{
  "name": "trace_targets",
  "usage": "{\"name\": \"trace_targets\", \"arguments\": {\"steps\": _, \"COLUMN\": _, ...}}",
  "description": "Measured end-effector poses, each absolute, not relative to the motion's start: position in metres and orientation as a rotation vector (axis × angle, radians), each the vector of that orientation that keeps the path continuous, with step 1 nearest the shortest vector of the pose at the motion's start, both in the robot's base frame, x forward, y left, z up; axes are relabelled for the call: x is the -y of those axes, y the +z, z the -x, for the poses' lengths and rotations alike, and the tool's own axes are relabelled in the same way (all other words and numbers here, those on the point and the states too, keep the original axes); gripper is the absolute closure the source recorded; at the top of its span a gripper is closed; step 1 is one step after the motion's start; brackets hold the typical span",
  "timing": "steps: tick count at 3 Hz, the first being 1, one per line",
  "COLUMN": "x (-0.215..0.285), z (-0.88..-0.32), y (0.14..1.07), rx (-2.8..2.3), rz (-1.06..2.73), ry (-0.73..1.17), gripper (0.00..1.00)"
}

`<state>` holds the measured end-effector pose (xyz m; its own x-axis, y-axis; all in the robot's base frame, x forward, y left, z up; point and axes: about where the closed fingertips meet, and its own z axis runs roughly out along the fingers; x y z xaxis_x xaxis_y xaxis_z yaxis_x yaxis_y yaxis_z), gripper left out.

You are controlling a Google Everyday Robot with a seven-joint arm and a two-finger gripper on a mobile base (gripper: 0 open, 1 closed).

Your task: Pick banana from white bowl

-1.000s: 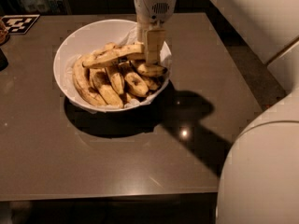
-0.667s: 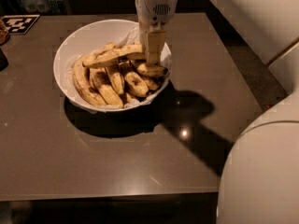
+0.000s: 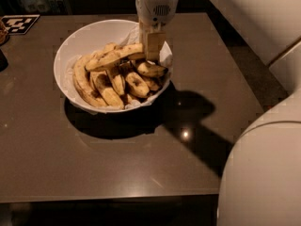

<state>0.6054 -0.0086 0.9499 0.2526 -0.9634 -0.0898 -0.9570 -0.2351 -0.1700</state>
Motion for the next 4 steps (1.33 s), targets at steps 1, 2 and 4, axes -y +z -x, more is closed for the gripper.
{"name": "trace_targets", "arguments": {"steps": 1, "x": 0.003, "z": -0.612, "y": 0.953, "rx": -1.781, "rz": 2.297, "ry": -0.061, "gripper": 1.00}}
{"name": "trace_targets", "arguments": {"steps": 2, "x": 0.004, "z": -0.608, "y": 0.970, "rx": -1.763, "rz": 2.257, "ry": -0.068, "gripper": 1.00}}
{"name": "trace_targets", "arguments": {"steps": 4, "x": 0.010, "z": -0.597, "y": 1.006, "rx": -1.729, "rz": 2.204, "ry": -0.095, "gripper": 1.00}}
